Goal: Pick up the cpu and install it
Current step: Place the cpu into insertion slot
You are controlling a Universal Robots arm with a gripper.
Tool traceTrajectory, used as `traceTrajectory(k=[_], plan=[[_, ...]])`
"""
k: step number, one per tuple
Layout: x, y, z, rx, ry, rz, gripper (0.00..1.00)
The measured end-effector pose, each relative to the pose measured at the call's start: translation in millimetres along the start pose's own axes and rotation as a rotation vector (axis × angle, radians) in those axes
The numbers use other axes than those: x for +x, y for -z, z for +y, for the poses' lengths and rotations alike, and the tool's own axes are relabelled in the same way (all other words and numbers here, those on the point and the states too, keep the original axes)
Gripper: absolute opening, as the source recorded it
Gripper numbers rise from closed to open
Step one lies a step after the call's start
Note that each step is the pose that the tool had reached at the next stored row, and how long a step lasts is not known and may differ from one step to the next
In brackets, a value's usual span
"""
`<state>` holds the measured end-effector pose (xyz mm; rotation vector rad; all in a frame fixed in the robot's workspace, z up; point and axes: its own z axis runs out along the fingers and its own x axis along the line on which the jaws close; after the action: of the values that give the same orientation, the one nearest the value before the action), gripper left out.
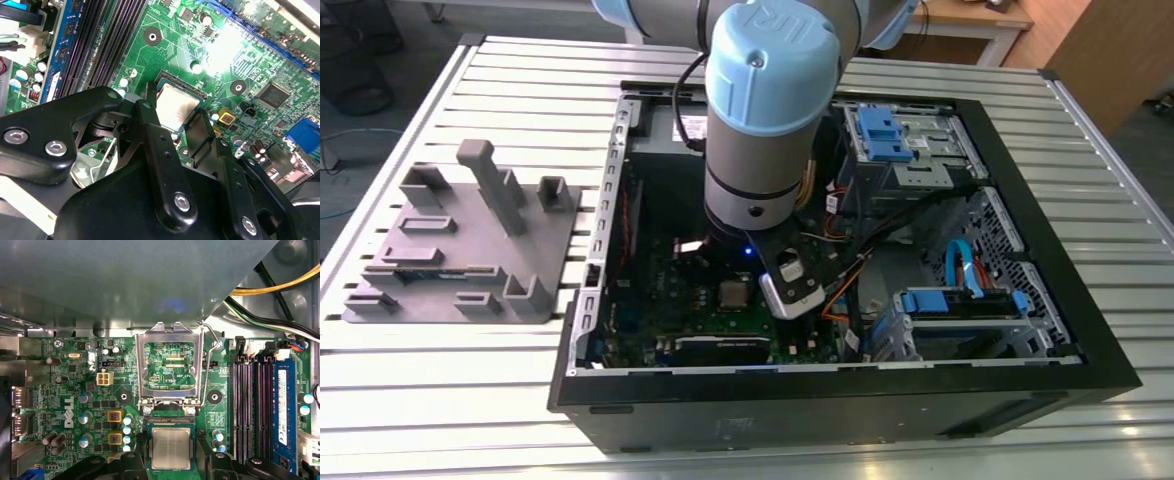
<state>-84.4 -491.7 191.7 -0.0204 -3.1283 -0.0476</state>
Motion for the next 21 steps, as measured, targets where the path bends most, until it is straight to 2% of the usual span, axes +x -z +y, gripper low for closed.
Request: traceTrajectory(k=[17, 20, 21], plan=[[0.0, -3.1, -0.1, 0.0, 0.0, 0.0, 0.47], [-0.1, -3.3, 0.0, -0.0004, 0.0, -0.0002, 0.48], [-0.1, -3.4, 0.0, -0.0004, 0.0, -0.0002, 0.54]])
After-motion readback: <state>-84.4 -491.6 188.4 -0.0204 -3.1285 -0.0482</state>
